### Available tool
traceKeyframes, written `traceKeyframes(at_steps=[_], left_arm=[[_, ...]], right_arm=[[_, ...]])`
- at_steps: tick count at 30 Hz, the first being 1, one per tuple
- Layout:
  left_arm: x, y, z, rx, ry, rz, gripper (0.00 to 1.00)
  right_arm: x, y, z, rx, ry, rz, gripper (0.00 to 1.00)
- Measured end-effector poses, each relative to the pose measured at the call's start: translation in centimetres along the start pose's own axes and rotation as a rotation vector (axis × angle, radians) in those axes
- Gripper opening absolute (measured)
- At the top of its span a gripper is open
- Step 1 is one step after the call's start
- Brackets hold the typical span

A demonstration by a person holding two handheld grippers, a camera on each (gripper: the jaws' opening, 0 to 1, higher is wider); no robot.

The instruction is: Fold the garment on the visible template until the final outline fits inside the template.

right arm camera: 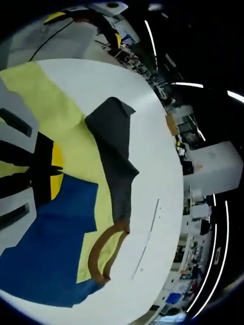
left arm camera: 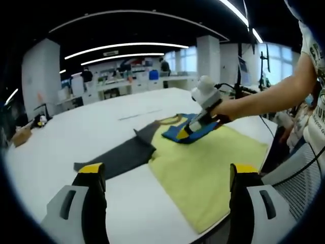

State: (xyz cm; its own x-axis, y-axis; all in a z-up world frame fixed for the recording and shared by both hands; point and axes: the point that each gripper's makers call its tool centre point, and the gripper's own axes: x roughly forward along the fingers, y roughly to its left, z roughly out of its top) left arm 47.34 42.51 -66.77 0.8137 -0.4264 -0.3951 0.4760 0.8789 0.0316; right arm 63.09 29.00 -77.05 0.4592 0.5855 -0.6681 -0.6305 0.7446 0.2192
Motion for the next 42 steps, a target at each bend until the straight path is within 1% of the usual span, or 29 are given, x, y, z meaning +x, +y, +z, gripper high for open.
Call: traceKeyframes(at_steps=[3, 6, 7, 9, 12, 16, 20, 22, 26, 29, 30, 32, 36, 39, 42], left_arm=[[0.0, 0.4, -0.2, 0.000, 0.001, 0.006, 0.99], [0.0, 0.5, -0.1, 0.006, 0.002, 0.008, 0.99], [0.1, 0.5, -0.1, 0.006, 0.001, 0.008, 0.99], [0.1, 0.4, 0.2, 0.008, -0.003, 0.005, 0.99], [0.3, 0.1, 0.4, 0.014, -0.006, 0.001, 0.99], [0.2, 0.1, 0.2, 0.018, 0.000, -0.002, 0.99], [0.1, 0.2, 0.2, 0.016, 0.000, 0.002, 0.99], [0.0, 0.2, 0.2, 0.015, 0.001, 0.005, 0.99], [-0.2, 0.4, 0.1, 0.013, 0.004, 0.010, 0.99], [-0.3, 0.3, 0.0, 0.009, 0.006, 0.000, 0.99], [-0.3, 0.2, 0.0, 0.011, 0.008, -0.001, 0.99], [-0.4, 0.2, -0.2, 0.015, 0.014, -0.002, 0.99], [-0.6, 0.3, -0.4, 0.016, 0.022, 0.004, 0.99], [-0.7, 0.5, -0.6, 0.021, 0.033, 0.010, 0.99], [-0.9, 0.6, -0.6, 0.019, 0.032, 0.014, 0.99]], right_arm=[[-0.7, -0.8, 0.7, 0.011, -0.032, -0.015, 0.07], [-1.6, -2.2, 1.2, 0.001, -0.045, -0.061, 0.19], [-1.7, -2.6, 1.2, 0.002, -0.045, -0.071, 0.25], [-1.9, -3.4, 1.1, 0.006, -0.046, -0.090, 0.31], [-2.2, -4.4, 0.9, 0.015, -0.041, -0.121, 0.33], [-2.2, -5.3, 0.7, 0.037, -0.036, -0.139, 0.36], [-1.9, -5.8, 0.3, 0.055, -0.024, -0.152, 0.33], [-1.8, -6.1, -0.1, 0.067, -0.004, -0.165, 0.30], [-1.6, -6.1, -1.1, 0.090, 0.021, -0.180, 0.26], [-1.5, -6.2, -1.6, 0.090, 0.035, -0.195, 0.22], [-1.6, -6.2, -1.5, 0.091, 0.026, -0.201, 0.21], [-1.8, -6.2, -1.6, 0.095, 0.029, -0.209, 0.18], [-1.9, -6.4, -1.8, 0.079, 0.032, -0.232, 0.09], [-1.9, -6.4, -1.8, 0.082, 0.028, -0.230, 0.06], [-1.9, -6.3, -1.7, 0.071, 0.031, -0.230, 0.04]])
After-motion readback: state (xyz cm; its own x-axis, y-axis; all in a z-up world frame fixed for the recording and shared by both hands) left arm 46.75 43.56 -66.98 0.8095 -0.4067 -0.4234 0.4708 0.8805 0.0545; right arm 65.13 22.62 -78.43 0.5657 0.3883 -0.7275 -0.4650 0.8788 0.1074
